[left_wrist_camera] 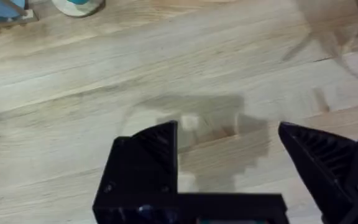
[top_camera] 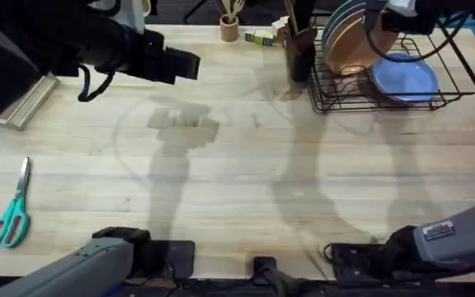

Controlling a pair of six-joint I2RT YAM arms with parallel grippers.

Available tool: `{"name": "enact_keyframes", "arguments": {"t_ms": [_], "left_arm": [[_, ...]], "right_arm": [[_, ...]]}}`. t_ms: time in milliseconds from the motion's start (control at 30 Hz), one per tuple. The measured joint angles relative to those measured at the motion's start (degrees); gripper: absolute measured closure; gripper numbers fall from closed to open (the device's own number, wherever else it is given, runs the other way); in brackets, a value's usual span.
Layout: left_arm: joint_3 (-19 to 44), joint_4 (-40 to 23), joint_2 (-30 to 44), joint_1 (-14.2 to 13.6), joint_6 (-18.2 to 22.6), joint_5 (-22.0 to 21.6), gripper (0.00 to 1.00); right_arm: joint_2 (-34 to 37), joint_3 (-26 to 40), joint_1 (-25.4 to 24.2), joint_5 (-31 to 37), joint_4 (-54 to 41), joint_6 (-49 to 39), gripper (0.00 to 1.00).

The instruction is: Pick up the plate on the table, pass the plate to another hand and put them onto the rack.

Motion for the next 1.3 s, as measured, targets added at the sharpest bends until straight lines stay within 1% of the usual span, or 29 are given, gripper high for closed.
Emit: {"name": "enact_keyframes", "arguments": {"t_ms": [67,200,300,333,400,433,500,533,567,600,633,700,967,1133,1300], "left_arm": [[0.00,0.00,0.00,0.00,0.00,0.00,0.007],[0.00,0.00,0.00,0.00,0.00,0.00,0.007],[0.00,0.00,0.00,0.00,0.00,0.00,0.007],[0.00,0.00,0.00,0.00,0.00,0.00,0.008],[0.00,0.00,0.00,0.00,0.00,0.00,0.007],[0.00,0.00,0.00,0.00,0.00,0.00,0.007],[0.00,0.00,0.00,0.00,0.00,0.00,0.007],[0.00,0.00,0.00,0.00,0.00,0.00,0.008],[0.00,-0.02,0.00,0.00,0.00,0.00,0.008],[0.00,0.01,0.00,0.00,0.00,0.00,0.007],[0.00,0.01,0.00,0.00,0.00,0.00,0.007],[0.00,0.00,0.00,0.00,0.00,0.00,0.007],[0.00,-0.02,0.00,0.00,0.00,0.00,0.007],[0.00,-0.02,0.00,0.00,0.00,0.00,0.007],[0.00,-0.74,0.00,0.00,0.00,0.00,0.007]], "right_arm": [[0.33,0.00,0.00,0.01,-0.24,0.24,0.968],[0.43,0.02,0.11,0.02,-0.42,0.49,0.866],[0.42,0.01,0.34,0.00,-0.44,0.69,0.817],[0.43,0.02,0.48,0.00,-0.42,0.71,0.786],[0.42,0.02,0.71,0.02,-0.42,0.86,0.673],[0.43,0.02,0.89,0.04,-0.42,0.93,0.598],[0.41,0.02,1.17,0.09,-0.42,0.97,0.502],[0.38,0.02,1.29,0.17,-0.42,0.98,0.405],[0.34,0.02,1.34,0.20,-0.42,1.38,0.281],[0.21,0.01,1.46,0.23,-0.45,1.55,0.131],[-0.06,0.02,1.54,0.26,-0.49,1.67,0.036],[-0.95,0.02,1.62,0.34,-0.60,2.47,0.009],[-7.62,0.02,1.62,0.42,-2.06,7.32,0.005],[-12.52,0.02,1.62,0.42,-8.30,12.27,0.006],[-18.36,0.02,1.62,0.42,-17.36,20.08,0.006]]}}
